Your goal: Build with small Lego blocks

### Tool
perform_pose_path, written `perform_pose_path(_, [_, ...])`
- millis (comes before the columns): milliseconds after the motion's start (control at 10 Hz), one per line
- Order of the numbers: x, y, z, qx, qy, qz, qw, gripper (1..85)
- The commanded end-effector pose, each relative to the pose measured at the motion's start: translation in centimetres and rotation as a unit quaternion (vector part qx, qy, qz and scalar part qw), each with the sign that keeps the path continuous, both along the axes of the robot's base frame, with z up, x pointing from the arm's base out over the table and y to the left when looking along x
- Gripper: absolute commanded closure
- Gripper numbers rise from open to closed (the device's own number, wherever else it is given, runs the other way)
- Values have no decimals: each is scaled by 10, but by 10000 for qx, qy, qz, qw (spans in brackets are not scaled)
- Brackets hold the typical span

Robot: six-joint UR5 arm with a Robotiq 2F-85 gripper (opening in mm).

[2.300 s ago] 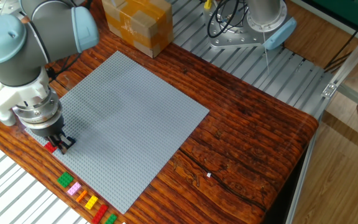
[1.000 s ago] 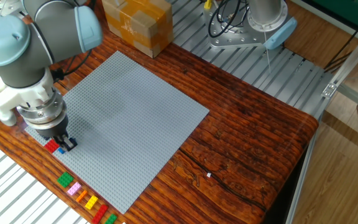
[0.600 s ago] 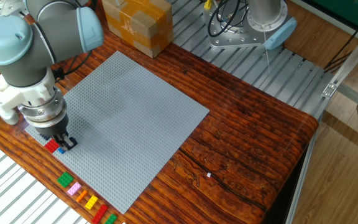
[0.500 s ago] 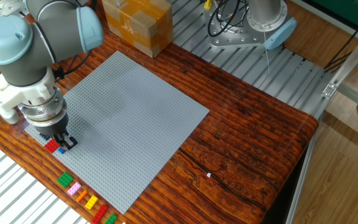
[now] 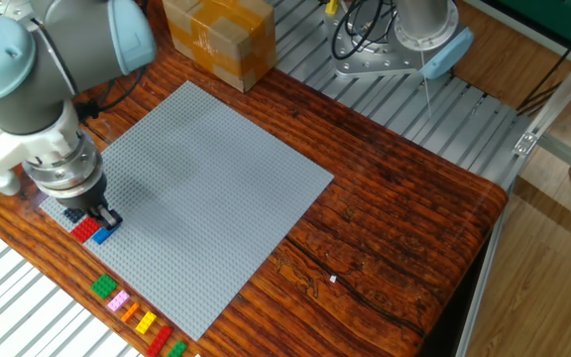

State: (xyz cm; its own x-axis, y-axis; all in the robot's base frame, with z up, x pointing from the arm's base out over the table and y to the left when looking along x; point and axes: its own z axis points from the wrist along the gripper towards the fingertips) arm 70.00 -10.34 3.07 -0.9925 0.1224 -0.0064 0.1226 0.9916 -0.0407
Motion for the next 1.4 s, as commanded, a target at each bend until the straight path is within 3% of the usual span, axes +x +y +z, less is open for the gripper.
perform_pose_path(0, [4, -14, 9, -228, 85, -147, 9996, 847])
perform_pose_path(200, [5, -40, 17, -502, 162, -412, 9978, 847])
perform_pose_path(400, [9, -59, 26, -515, 191, -584, 9968, 847])
perform_pose_path(600, [20, -54, 23, -279, 79, -616, 9977, 847])
perform_pose_path(900, [31, -59, 8, -456, 105, -552, 9974, 847])
perform_pose_path(1300, [33, -61, 4, -538, 96, -444, 9975, 847])
